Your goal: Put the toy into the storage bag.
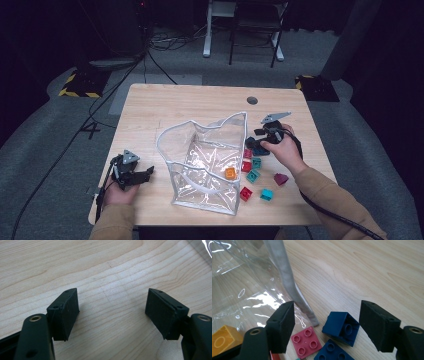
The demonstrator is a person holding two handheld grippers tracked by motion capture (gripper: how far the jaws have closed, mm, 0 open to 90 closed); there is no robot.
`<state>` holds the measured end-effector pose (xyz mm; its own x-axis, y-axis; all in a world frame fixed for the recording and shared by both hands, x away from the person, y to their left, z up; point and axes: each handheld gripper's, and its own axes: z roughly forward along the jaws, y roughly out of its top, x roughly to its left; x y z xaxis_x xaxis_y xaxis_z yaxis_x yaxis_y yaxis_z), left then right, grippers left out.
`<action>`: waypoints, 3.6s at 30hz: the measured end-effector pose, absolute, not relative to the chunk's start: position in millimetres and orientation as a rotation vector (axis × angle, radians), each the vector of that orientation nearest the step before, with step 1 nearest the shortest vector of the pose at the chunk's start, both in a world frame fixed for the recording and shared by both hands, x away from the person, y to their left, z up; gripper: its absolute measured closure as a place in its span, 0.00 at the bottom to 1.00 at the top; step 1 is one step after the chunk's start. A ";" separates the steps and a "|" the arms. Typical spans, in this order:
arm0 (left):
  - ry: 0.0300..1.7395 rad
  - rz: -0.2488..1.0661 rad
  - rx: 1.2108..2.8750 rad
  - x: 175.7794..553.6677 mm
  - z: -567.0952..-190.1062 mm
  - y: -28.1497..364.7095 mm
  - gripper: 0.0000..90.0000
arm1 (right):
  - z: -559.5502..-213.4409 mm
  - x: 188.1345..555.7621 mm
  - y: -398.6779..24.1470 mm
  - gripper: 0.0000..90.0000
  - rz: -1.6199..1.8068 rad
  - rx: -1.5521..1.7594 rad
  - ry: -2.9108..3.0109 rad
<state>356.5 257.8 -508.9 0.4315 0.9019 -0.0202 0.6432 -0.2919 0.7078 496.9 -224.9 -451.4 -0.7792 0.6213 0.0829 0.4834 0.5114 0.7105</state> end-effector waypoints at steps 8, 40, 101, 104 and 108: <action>1.298 0.514 2.038 356.5 -508.9 257.7 0.30 | -465.1 499.4 -225.1 0.35 1.039 0.932 2.579; 1.301 0.512 2.038 356.2 -508.9 257.5 0.30 | -488.2 522.9 -221.9 0.49 0.905 0.993 2.541; 1.305 0.511 2.034 356.5 -508.9 257.4 0.30 | -295.8 439.2 -229.3 0.53 1.282 0.789 2.538; 1.305 0.511 2.035 356.5 -508.9 257.4 0.30 | -287.4 436.5 -225.4 0.53 1.303 0.769 2.542; 1.304 0.512 2.035 356.5 -508.9 257.5 0.30 | -273.9 432.2 -219.2 0.53 1.354 0.732 2.537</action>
<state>356.5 257.5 -508.9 0.4263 0.9043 -0.0235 0.6465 -0.2865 0.7071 432.2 -219.2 -273.9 -0.8642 0.4976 0.0751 0.3395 0.4663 0.8169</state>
